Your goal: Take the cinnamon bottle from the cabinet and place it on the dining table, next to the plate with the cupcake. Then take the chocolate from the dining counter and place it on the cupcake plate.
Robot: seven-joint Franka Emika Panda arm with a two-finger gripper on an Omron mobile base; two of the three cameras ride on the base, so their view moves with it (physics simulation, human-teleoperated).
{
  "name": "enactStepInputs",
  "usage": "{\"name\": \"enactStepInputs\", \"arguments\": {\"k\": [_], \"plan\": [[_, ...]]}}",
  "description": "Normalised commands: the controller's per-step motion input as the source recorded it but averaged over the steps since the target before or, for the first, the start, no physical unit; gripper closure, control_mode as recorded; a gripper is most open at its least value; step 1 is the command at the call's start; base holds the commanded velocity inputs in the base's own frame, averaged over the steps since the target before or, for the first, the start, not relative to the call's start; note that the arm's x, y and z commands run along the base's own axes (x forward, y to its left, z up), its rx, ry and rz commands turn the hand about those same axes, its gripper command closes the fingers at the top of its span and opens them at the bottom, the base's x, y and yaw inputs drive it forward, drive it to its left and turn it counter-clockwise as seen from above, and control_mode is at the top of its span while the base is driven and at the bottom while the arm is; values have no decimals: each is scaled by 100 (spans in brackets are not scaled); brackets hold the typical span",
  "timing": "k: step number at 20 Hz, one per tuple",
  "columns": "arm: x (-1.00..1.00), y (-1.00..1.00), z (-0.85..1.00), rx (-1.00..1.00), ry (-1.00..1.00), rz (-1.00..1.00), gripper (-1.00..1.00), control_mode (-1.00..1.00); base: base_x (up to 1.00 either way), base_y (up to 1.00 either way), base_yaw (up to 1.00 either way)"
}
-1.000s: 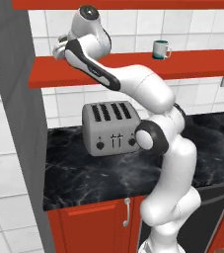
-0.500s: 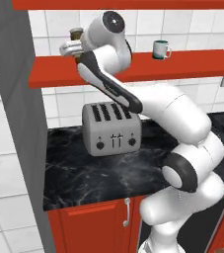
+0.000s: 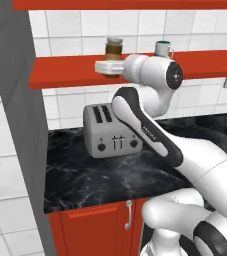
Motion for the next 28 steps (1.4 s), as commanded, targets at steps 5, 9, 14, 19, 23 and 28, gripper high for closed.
{"name": "enactStepInputs", "arguments": {"k": [5,9,14,19,23,28], "plan": [[-95,-50,0,9,-16,12,100,-100,0,0,0],[-30,-13,-4,3,-4,7,100,-100,0,0,0],[-4,-3,-8,0,4,4,100,-100,0,0,0],[-43,-28,-28,0,0,23,100,-100,0,0,0],[-39,-14,-46,0,-1,16,100,-100,0,0,0],[-38,-1,-14,-3,-8,10,100,-100,0,0,0]]}}
